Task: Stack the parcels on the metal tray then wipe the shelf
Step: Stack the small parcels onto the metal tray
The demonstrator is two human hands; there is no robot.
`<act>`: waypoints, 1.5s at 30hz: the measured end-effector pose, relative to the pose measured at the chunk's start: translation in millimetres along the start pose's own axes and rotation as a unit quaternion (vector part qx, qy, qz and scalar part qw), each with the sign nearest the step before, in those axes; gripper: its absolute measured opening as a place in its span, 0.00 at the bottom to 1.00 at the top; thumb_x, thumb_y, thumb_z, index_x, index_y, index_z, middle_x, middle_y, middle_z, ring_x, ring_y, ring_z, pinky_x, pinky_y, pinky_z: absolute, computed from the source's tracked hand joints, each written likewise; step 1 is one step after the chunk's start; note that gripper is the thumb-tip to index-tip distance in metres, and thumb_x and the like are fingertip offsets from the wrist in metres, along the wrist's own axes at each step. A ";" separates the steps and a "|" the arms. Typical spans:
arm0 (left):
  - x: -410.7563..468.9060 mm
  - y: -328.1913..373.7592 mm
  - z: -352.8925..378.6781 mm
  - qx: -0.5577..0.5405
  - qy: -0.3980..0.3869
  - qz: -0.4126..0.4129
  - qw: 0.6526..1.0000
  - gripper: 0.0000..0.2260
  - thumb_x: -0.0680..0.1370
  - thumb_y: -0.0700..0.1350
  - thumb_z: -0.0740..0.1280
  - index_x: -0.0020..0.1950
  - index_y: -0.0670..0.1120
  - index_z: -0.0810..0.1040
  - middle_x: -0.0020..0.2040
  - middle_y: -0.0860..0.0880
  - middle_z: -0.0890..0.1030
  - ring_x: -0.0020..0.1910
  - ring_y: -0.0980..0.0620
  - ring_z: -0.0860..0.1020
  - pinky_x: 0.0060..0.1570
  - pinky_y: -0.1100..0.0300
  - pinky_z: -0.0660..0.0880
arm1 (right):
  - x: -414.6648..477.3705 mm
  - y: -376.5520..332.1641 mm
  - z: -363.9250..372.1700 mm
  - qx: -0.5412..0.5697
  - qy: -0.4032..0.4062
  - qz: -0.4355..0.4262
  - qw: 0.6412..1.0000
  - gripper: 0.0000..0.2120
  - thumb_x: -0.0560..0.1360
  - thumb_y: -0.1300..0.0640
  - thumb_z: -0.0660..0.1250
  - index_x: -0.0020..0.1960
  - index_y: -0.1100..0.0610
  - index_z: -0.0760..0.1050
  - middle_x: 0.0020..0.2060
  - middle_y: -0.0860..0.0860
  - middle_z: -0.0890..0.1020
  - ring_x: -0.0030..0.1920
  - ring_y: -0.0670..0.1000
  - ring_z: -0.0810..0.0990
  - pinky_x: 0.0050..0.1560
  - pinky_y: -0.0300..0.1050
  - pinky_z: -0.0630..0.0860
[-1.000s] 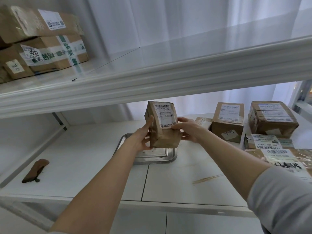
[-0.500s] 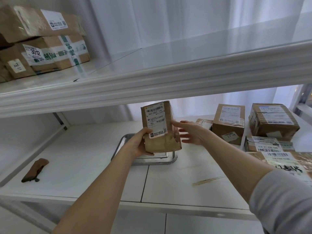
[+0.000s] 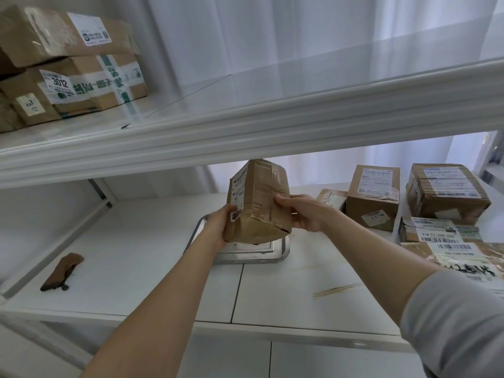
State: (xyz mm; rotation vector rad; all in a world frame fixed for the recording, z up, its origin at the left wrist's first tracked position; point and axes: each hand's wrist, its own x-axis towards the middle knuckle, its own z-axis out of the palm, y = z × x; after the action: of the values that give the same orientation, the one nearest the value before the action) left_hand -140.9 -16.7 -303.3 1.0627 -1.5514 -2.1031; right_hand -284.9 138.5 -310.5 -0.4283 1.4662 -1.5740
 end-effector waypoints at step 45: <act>-3.7 9.4 -43.2 -0.026 -0.020 0.007 0.999 0.19 0.74 0.55 0.66 0.61 0.46 0.77 0.52 0.43 0.84 0.48 0.43 0.81 0.47 0.52 0.78 | 6.6 -1.6 45.1 -0.122 0.034 -0.035 0.991 0.31 0.74 0.44 0.69 0.70 0.59 0.66 0.57 0.57 0.80 0.50 0.55 0.82 0.57 0.52 0.79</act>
State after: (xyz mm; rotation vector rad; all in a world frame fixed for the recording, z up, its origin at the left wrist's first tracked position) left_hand -108.8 -47.0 -299.1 0.9956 -1.5101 -2.1556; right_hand -254.4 105.9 -300.7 -0.5771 1.7201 -1.4810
